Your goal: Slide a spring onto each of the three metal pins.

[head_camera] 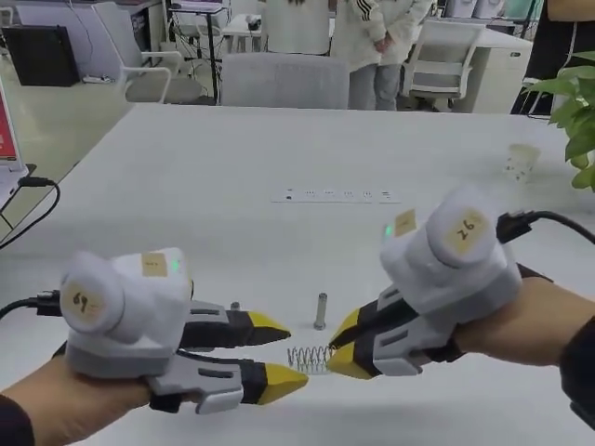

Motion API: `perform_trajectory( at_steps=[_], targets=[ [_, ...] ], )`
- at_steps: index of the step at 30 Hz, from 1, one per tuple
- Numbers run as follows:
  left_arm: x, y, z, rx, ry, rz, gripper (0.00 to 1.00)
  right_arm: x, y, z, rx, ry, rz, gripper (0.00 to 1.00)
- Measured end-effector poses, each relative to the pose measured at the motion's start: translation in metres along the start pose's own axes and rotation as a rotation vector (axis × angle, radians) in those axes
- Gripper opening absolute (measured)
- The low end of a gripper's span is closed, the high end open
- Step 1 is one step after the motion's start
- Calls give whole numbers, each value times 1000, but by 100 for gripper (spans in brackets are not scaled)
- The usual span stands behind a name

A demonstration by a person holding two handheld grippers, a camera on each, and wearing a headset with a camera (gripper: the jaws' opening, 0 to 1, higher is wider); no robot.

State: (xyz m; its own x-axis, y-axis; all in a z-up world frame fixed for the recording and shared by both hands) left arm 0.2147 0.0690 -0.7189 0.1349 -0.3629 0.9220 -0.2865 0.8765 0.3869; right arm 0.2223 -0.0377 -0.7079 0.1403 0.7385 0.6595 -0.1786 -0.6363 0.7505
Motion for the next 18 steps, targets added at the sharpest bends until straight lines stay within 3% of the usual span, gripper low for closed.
perform_trajectory(
  at_steps=[13,18],
  targets=[
    [-2,-3,9,-49,-32,-19,3,-1,0,-8,31,36,-13,9],
    [-4,-3,12,-69,-33,-36,3,-2,1,-12,45,55,-20,9]
  ],
)
Point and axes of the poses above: the centre of the closed fingertips' face, and the gripper's own axes: y roughly backward along the fingers, z roughly to its right, x roughly out of its top, the point moved 6 cm from there along y, roughly backward along the fingers, and after that the axes turned 1 degree about -z, right-handed, at the moved point
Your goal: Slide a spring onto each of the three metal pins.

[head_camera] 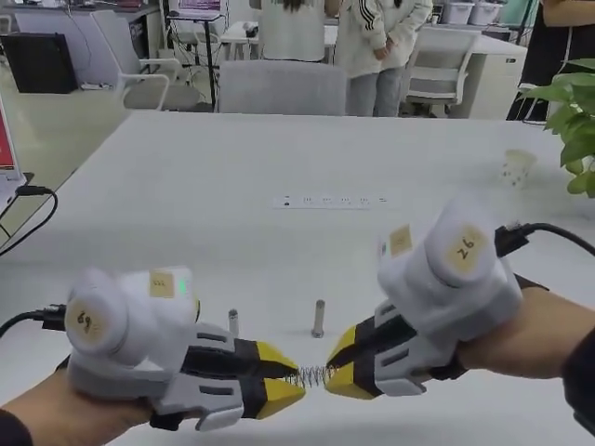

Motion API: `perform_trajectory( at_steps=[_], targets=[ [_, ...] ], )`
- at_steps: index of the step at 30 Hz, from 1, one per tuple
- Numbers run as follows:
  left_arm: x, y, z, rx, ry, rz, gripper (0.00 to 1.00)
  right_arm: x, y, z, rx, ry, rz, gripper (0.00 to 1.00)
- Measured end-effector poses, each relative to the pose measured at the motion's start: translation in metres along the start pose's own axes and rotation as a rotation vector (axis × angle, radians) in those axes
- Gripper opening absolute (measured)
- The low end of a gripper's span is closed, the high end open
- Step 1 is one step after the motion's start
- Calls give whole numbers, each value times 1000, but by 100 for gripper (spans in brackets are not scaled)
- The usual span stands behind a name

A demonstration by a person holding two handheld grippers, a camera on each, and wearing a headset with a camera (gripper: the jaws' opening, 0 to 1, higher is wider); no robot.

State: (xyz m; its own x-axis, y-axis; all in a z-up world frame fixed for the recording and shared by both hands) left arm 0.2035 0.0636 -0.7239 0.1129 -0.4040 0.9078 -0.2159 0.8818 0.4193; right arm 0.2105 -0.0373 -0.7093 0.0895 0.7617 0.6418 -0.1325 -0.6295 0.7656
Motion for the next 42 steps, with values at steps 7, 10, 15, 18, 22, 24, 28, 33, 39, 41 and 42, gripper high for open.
perform_trajectory(
  at_steps=[7,10,15,18,22,24,28,33,39,41,42],
  targets=[
    [1,-1,5,-23,-21,-12,2,-1,2,-4,25,29,-9,9],
    [1,-1,8,-39,-26,-19,2,-3,2,-6,41,36,-8,9],
    [1,-1,10,-49,-33,-23,2,-5,2,-9,58,39,-3,9],
    [2,0,11,-53,-30,-24,1,-5,2,-9,68,32,9,9],
    [3,1,11,-54,-25,-20,1,-5,2,-10,76,31,22,9],
    [4,2,12,-55,-26,-20,1,-5,2,-10,82,34,24,9],
    [10,2,14,-64,-6,16,1,-4,0,-12,92,32,39,10],
    [17,3,16,-67,-13,37,1,-5,-3,-13,96,31,43,10],
    [17,2,16,-64,-9,45,1,-5,-1,-13,93,21,59,10],
    [17,2,15,-62,-9,46,1,-5,0,-12,91,14,65,10],
    [17,2,15,-62,-7,48,1,-5,1,-12,91,11,69,10]
  ],
)
Point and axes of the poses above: the centre of the closed fingertips' face, and the gripper's own axes: y roughly backward along the fingers, z roughly to its right, x roughly out of its top, the point moved 6 cm from there along y, roughly backward along the fingers, and after that the axes turned 1 degree about -z, right-handed, at the moved point
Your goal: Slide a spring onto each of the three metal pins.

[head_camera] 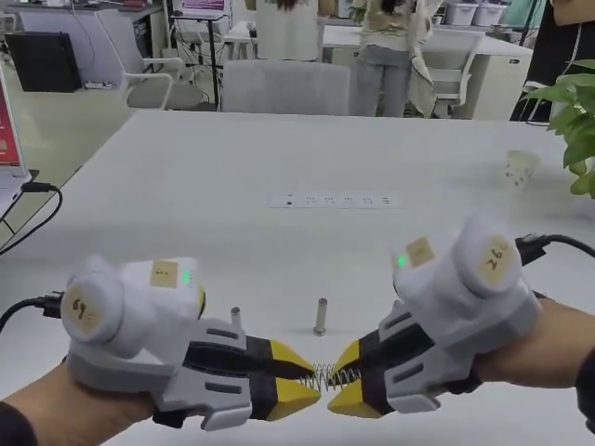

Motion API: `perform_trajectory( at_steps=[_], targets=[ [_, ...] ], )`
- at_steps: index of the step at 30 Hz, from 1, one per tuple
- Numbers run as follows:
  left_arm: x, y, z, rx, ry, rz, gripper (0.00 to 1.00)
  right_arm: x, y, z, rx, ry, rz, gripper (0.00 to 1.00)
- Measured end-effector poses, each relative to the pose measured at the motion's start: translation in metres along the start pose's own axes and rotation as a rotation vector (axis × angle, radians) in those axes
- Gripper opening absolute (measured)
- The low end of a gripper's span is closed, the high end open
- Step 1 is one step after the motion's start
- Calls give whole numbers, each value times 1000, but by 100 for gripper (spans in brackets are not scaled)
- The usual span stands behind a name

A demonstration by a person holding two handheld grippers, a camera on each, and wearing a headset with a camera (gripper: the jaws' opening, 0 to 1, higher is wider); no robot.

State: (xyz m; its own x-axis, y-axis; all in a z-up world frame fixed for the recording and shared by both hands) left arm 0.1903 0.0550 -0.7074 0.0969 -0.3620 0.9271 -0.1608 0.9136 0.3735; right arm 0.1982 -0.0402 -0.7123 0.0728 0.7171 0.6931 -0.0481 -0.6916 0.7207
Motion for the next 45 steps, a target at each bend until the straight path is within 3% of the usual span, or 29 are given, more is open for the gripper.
perform_trajectory(
  at_steps=[11,16,22,35,45],
  targets=[
    [-1,0,-2,5,5,7,1,4,7,0,-4,-21,31,9],
    [-2,1,-3,5,5,7,1,13,12,-1,14,-33,60,9],
    [-3,0,-2,0,5,9,1,19,14,-3,25,-32,55,8],
    [-4,-5,-2,-2,8,17,2,27,14,-4,25,5,-45,8],
    [-4,-10,-1,2,-2,8,2,31,13,-4,28,32,-89,8]
  ],
)
Point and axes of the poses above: the centre of the closed fingertips' face, and the gripper's own axes: y roughly backward along the fingers, z roughly to its right, x roughly out of its top, the point moved 6 cm from there along y, roughly backward along the fingers, and after that the axes turned 1 degree about -z, right-handed, at the moved point
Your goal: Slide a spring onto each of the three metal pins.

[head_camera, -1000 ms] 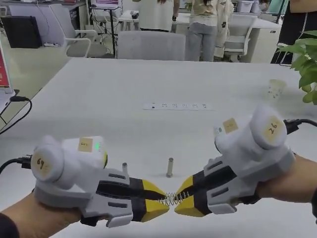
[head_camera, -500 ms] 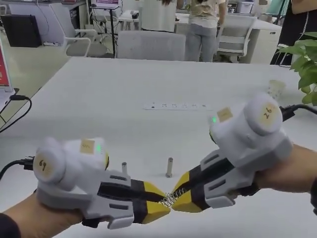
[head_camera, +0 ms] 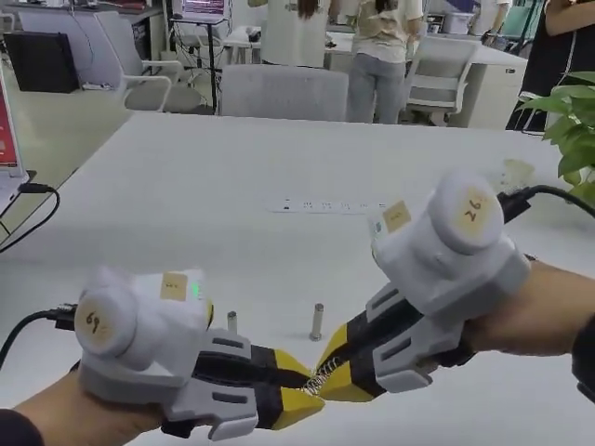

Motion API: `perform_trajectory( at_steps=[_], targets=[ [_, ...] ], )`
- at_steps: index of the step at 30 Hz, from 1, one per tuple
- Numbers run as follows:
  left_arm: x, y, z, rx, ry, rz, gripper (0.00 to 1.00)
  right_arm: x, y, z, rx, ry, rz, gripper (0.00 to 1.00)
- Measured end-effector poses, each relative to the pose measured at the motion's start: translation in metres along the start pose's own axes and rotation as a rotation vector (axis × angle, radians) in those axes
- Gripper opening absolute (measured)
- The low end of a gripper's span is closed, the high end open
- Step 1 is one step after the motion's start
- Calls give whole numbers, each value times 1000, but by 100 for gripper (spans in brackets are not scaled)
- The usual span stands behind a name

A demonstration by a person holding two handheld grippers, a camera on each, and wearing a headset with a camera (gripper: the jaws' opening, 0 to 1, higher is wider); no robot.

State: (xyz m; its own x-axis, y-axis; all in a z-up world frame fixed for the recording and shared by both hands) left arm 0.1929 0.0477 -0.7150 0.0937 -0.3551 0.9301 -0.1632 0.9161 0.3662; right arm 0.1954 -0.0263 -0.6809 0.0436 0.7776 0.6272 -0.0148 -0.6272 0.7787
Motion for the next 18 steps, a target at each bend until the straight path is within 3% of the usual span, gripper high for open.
perform_trajectory(
  at_steps=[10,18],
  targets=[
    [0,-1,-1,9,0,1,3,4,-2,1,9,35,-68,8],
    [0,0,-1,16,9,16,6,5,-1,4,12,38,-91,8]
  ],
)
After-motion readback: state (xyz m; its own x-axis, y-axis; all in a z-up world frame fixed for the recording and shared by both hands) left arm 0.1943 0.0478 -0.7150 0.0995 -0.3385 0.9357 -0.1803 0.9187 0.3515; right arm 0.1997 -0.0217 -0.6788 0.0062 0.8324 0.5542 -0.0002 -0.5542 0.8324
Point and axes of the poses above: the centre of the closed fingertips' face, and the gripper's own axes: y roughly backward along the fingers, z roughly to its right, x roughly out of its top, the point moved 6 cm from there along y, roughly backward along the fingers, and after that the axes turned 1 degree about -z, right-handed, at the moved point
